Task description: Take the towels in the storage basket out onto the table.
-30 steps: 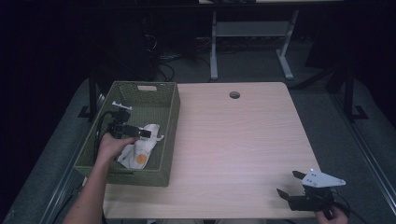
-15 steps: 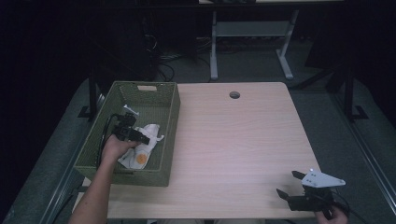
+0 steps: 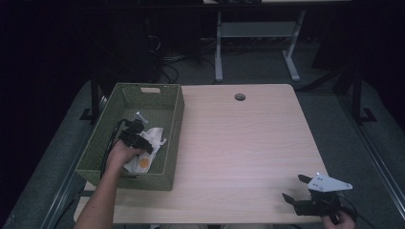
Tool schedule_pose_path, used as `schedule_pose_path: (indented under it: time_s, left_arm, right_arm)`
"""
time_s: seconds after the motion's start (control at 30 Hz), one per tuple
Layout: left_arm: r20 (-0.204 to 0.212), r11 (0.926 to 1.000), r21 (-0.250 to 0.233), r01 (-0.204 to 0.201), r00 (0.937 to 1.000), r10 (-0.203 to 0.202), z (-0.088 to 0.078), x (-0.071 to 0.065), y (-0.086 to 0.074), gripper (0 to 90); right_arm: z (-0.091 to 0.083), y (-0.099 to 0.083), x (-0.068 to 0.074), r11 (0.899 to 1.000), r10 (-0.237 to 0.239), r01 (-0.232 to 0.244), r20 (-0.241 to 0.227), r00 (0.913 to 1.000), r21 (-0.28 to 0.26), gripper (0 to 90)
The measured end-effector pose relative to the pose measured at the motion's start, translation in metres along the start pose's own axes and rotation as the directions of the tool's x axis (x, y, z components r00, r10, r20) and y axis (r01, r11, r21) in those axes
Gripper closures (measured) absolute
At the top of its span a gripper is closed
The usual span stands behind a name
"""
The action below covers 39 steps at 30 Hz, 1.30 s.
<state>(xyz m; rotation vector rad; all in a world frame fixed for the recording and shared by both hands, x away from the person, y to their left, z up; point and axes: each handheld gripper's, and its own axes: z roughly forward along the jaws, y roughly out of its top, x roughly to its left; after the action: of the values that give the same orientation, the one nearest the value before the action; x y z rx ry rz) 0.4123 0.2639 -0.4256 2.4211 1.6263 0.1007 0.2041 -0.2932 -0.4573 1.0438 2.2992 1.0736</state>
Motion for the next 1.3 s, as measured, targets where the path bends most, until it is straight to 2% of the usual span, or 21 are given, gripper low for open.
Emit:
schedule_pose_path:
  time_s: [0.1,0.17,0.2,0.23,0.3,0.33,0.57,0.7,0.8,0.9,1.03,1.1,1.13,1.17,1.2,1.23,1.3]
  left_arm:
    - [-0.014,0.9999,0.006,-0.008,0.9999,0.008,0.001,-0.002,0.001,41.6]
    - [-0.02,0.9999,0.008,-0.014,0.9997,0.014,0.0,-0.004,0.001,46.9]
    - [-0.029,0.9997,0.011,-0.021,0.9993,0.021,0.0,-0.006,0.001,46.9]
    - [-0.044,0.9992,0.018,-0.035,0.9984,0.036,0.0,-0.008,0.003,51.5]
    - [-0.051,0.9992,0.02,-0.036,0.998,0.037,0.0,-0.009,0.003,53.8]
    - [-0.064,0.9983,0.02,-0.055,0.9964,0.056,0.0,-0.012,0.003,54.8]
    - [-0.078,0.9959,0.033,-0.084,0.9932,0.086,-0.001,-0.014,0.005,66.9]
    - [-0.071,0.9965,0.028,-0.078,0.9942,0.08,-0.002,-0.012,0.004,74.7]
    - [-0.05,0.9974,0.008,-0.071,0.9962,0.071,-0.005,-0.008,0.003,78.6]
    - [-0.011,0.9991,-0.031,-0.028,0.9996,0.027,-0.008,-0.003,0.0,79.9]
    - [0.045,0.9963,-0.085,0.008,0.999,-0.004,-0.016,0.003,-0.003,80.3]
    - [0.055,0.9954,-0.096,0.006,0.9985,-0.001,-0.018,0.004,-0.004,80.2]
    - [0.082,0.9927,-0.12,0.014,0.9967,-0.005,-0.024,0.005,-0.006,80.3]
    - [0.082,0.9927,-0.12,0.014,0.9967,-0.005,-0.024,0.005,-0.006,80.3]
    - [0.119,0.9879,-0.153,0.024,0.9928,-0.006,-0.03,0.005,-0.008,80.3]
    - [0.119,0.9879,-0.153,0.024,0.9928,-0.006,-0.03,0.005,-0.008,80.3]
    - [0.166,0.9771,-0.209,0.038,0.9861,-0.003,-0.04,0.005,-0.011,80.3]
  right_arm:
    - [0.0,0.0,0.0,1.0,0.001,-0.001,0.0,1.0,0.0,13.9]
    - [0.0,0.0,0.0,1.0,0.001,-0.001,-0.001,1.0,0.001,13.9]
    - [0.001,0.0,0.0,1.0,0.001,-0.001,-0.002,1.0,0.003,13.8]
    - [0.001,0.0,0.001,1.0,-0.001,0.001,-0.006,1.0,0.005,13.9]
    - [0.002,0.001,0.002,1.0,-0.007,0.007,-0.006,1.0,0.005,13.9]
    - [0.002,0.001,0.002,1.0,-0.007,0.007,-0.007,0.9999,0.005,13.9]
    - [-0.001,0.0,0.001,1.0,0.003,-0.003,0.001,1.0,-0.003,13.9]
    - [0.0,0.0,0.001,1.0,0.003,-0.003,0.0,1.0,-0.005,13.9]
    - [0.001,0.0,0.002,1.0,0.0,0.0,-0.003,1.0,-0.002,13.9]
    - [0.002,0.001,0.002,1.0,-0.003,0.003,-0.005,1.0,0.002,13.9]
    - [0.0,0.0,0.0,1.0,-0.003,0.003,0.005,1.0,-0.003,13.9]
    - [-0.003,-0.001,-0.002,1.0,0.016,-0.016,0.013,0.9998,-0.012,13.9]
    - [-0.004,-0.002,-0.003,1.0,0.02,-0.02,0.018,0.9996,-0.016,13.9]
    - [-0.005,-0.002,-0.004,0.999,0.029,-0.029,0.021,0.9993,-0.024,13.8]
    - [-0.006,-0.003,-0.004,0.999,0.037,-0.036,0.021,0.9991,-0.022,13.9]
    - [-0.006,-0.003,-0.004,0.999,0.037,-0.036,0.021,0.9991,-0.022,13.9]
    - [-0.005,-0.003,-0.004,0.999,0.033,-0.033,0.022,0.9992,-0.022,13.9]
